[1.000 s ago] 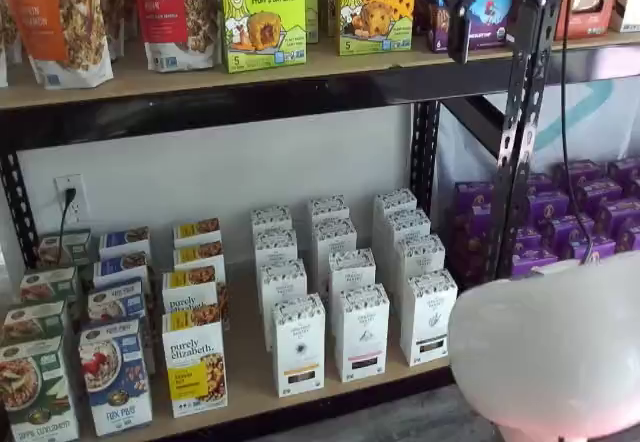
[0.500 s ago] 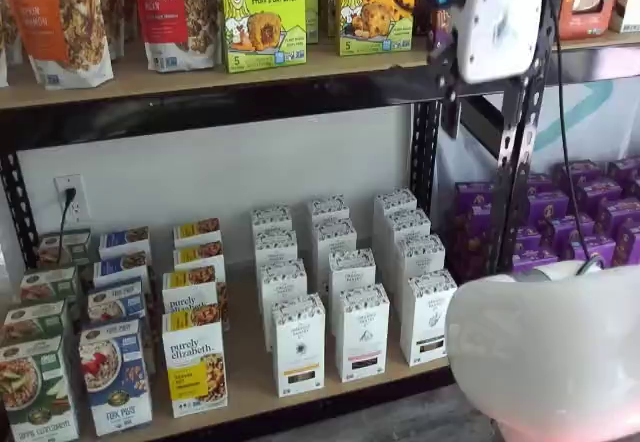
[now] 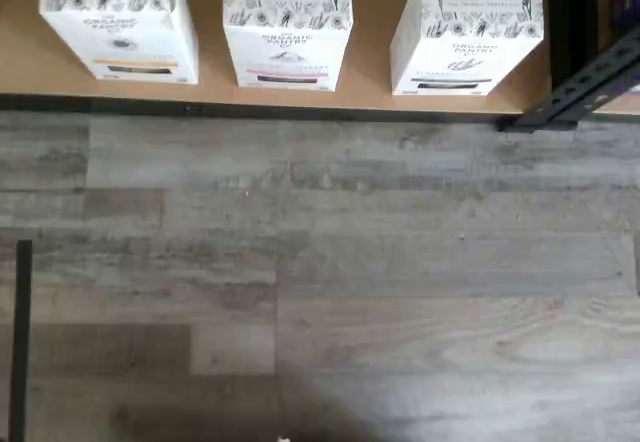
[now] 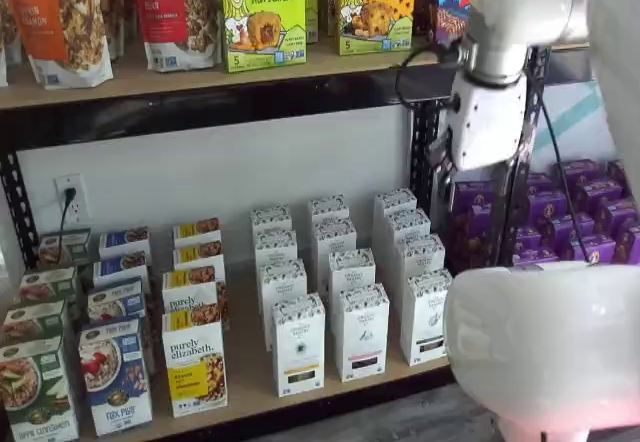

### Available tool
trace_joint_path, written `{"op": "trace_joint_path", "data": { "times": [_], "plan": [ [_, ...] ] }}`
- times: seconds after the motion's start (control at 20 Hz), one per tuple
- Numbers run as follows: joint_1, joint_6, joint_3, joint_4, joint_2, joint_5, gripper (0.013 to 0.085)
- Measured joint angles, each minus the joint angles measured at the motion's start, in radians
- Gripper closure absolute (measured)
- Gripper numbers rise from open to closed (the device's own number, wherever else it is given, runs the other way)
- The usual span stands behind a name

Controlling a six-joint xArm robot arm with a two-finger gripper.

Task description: Pick up the white box with a green strip in the middle, on the bottom shelf, the sixth box from the left

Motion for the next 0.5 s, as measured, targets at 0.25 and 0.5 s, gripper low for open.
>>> {"op": "trace_joint_path", "data": {
  "times": [0.25, 0.5],
  "plan": [
    [-0.033, -0.024, 0.113, 0.005, 0.092, -0.229, 0.013],
    [-0.035, -0.006, 0.159, -0.02, 0.278, -0.424, 0.013]
  ]
}}
